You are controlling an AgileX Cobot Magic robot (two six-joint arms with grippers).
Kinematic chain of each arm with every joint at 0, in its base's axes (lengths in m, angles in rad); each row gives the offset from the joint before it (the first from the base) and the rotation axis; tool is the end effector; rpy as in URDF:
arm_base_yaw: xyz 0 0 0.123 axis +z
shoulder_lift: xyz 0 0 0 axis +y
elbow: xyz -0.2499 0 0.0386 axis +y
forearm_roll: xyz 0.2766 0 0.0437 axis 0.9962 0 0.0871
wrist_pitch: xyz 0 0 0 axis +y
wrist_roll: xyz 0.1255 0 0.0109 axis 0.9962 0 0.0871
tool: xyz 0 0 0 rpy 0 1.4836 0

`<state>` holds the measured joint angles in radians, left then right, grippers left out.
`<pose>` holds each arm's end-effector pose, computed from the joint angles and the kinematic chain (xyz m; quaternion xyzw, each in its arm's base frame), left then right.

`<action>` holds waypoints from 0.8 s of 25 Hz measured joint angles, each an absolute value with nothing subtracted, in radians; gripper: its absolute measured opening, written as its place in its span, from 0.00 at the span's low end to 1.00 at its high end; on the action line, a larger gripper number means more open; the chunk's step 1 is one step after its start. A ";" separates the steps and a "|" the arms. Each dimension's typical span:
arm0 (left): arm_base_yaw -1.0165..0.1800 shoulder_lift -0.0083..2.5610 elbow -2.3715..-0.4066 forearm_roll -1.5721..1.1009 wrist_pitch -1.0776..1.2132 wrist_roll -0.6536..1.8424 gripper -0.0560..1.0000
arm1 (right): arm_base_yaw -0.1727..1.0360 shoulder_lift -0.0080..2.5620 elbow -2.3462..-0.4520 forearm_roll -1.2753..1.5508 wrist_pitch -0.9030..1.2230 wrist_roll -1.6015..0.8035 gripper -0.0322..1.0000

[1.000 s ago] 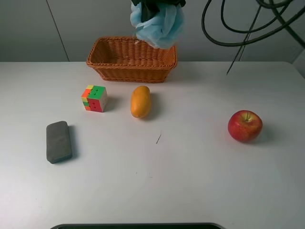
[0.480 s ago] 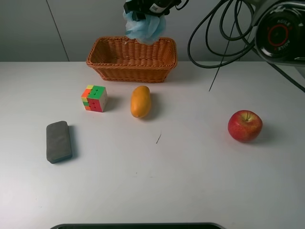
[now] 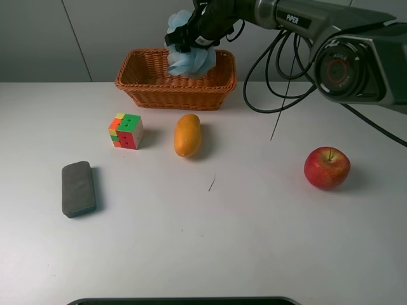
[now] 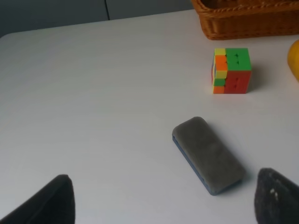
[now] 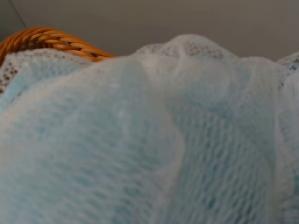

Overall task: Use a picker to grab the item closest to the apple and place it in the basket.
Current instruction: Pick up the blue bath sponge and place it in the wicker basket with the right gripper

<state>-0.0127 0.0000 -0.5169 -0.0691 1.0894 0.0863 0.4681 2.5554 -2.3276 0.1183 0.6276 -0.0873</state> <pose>0.0801 -0.0087 0.2777 0.0445 0.8546 -0.0155 0.5171 0.5310 0.2783 0.1221 -0.2226 0.8921 0.1235 0.3733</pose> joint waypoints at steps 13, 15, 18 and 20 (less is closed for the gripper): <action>-0.013 0.000 -0.517 -0.069 1.089 0.086 0.75 | 0.468 2.557 -2.328 0.120 0.637 -0.087 0.71; -0.013 0.000 -0.517 -0.069 1.089 0.086 0.75 | 0.468 2.557 -2.328 0.120 0.650 -0.087 0.71; -0.013 0.000 -0.517 -0.069 1.089 0.086 0.75 | 0.468 2.548 -2.349 0.120 0.727 -0.087 0.71; -0.013 0.000 -0.517 -0.069 1.089 0.086 0.75 | 0.468 2.522 -2.362 0.120 0.811 -0.087 0.71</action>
